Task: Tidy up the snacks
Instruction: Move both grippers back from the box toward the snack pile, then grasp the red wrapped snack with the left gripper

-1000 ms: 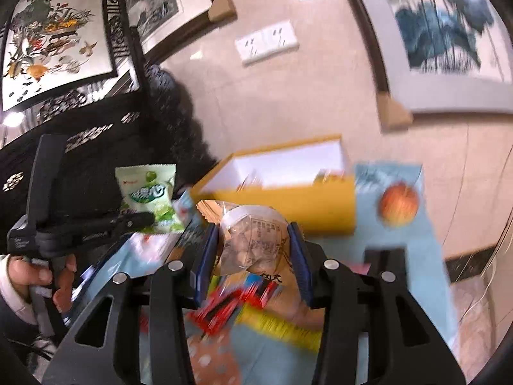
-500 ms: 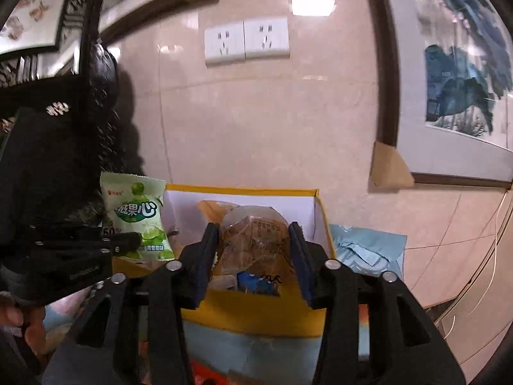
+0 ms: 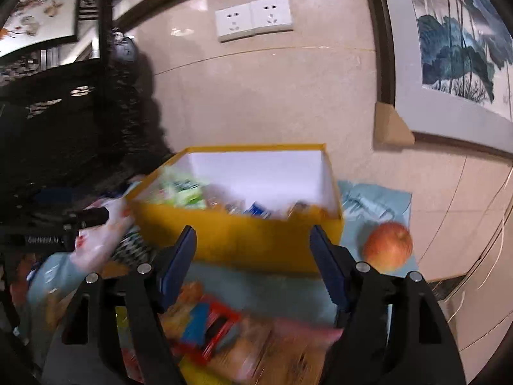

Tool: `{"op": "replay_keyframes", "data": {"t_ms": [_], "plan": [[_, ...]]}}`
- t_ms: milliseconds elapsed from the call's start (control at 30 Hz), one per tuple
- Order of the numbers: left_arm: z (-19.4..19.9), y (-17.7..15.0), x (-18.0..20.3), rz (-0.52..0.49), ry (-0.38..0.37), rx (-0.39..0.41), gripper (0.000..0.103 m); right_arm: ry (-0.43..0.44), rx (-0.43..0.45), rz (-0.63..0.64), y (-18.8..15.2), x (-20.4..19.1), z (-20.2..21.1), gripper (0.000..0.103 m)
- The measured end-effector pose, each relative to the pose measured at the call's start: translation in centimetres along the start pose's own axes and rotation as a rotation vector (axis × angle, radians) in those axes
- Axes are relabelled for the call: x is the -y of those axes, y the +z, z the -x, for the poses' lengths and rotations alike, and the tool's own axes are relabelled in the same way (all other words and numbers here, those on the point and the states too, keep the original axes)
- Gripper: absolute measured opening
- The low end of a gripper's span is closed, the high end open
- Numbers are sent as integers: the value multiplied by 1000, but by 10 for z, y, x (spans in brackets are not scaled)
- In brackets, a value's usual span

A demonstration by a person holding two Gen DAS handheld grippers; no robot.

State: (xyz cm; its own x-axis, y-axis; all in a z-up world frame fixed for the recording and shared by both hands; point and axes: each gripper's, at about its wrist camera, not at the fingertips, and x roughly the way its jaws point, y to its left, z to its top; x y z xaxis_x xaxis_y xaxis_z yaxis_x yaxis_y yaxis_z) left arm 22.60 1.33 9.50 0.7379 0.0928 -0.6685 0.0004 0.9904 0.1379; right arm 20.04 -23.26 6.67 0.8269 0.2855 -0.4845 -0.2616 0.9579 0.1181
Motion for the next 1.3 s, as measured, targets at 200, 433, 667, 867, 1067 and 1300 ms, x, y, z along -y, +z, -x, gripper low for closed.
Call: {"op": "replay_keyframes", "data": {"t_ms": [200, 433, 667, 867, 1067, 1300], "plan": [[35, -52, -17, 22, 14, -36, 96, -15, 14, -20, -38, -10, 44, 96], [37, -107, 2, -14, 23, -63, 96, -1, -51, -90, -85, -14, 52, 99], [14, -140, 14, 2, 5, -136, 96, 38, -53, -247, -112, 7, 44, 99], [-10, -145, 29, 4, -10, -172, 96, 36, -53, -317, -115, 23, 40, 99], [-27, -139, 66, -43, -79, -178, 96, 26, -42, -340, -115, 30, 42, 99], [-59, -140, 94, -69, -136, -246, 58, 25, -80, -342, -119, 30, 34, 99]]}}
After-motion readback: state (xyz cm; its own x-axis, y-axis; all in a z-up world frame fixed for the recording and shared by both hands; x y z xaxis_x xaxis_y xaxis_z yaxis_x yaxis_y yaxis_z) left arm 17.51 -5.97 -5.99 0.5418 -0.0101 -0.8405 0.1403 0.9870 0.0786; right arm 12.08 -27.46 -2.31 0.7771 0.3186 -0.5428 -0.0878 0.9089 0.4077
